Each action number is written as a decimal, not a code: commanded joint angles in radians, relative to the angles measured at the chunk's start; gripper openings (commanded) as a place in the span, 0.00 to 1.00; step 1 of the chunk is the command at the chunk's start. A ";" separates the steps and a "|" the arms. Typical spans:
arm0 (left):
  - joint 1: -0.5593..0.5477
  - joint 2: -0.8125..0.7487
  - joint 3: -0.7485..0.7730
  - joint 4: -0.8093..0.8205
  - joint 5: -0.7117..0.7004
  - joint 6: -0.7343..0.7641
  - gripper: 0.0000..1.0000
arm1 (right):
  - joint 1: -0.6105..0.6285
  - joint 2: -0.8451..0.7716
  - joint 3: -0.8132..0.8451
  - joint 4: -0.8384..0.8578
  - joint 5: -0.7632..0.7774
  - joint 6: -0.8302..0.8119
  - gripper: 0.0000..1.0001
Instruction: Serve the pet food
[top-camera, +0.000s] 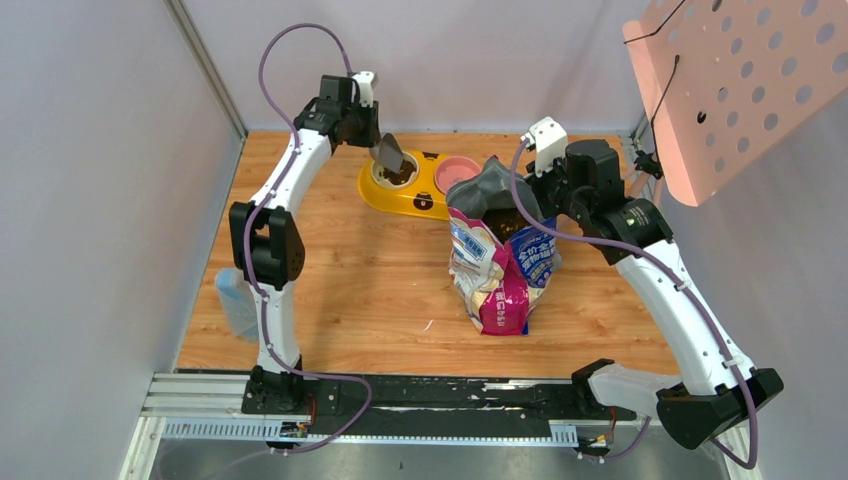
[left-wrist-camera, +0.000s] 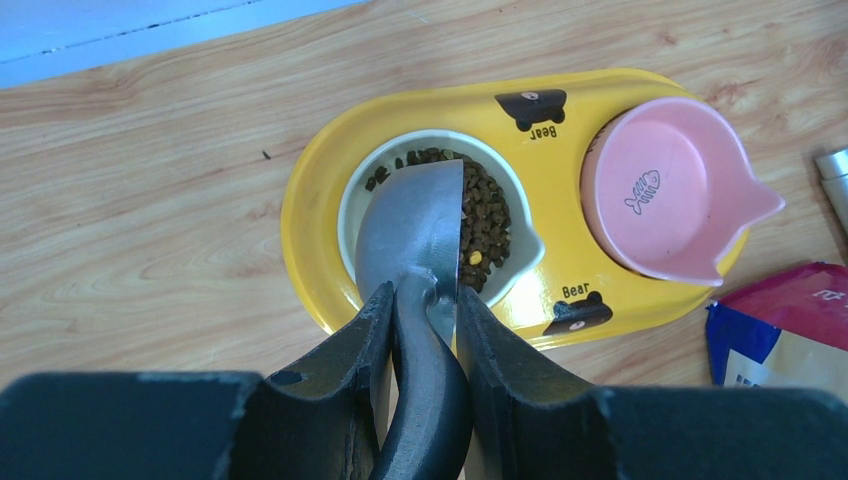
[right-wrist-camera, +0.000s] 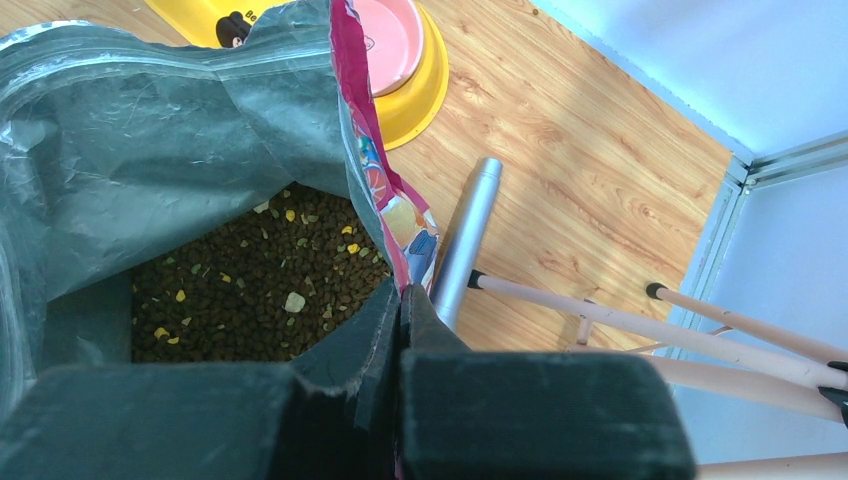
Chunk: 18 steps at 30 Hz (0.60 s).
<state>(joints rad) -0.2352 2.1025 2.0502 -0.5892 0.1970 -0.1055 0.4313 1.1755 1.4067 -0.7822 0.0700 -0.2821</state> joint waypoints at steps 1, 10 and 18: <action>-0.001 -0.009 0.034 0.037 -0.027 0.015 0.00 | -0.004 -0.026 -0.007 0.031 -0.009 0.014 0.00; -0.001 -0.003 0.087 -0.036 -0.072 0.070 0.00 | -0.005 -0.029 -0.016 0.040 -0.015 0.014 0.00; -0.001 -0.152 0.106 0.028 -0.041 0.067 0.00 | -0.005 -0.025 0.005 0.039 -0.012 0.004 0.00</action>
<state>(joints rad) -0.2352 2.1002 2.0861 -0.6319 0.1368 -0.0532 0.4305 1.1709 1.3979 -0.7723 0.0685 -0.2821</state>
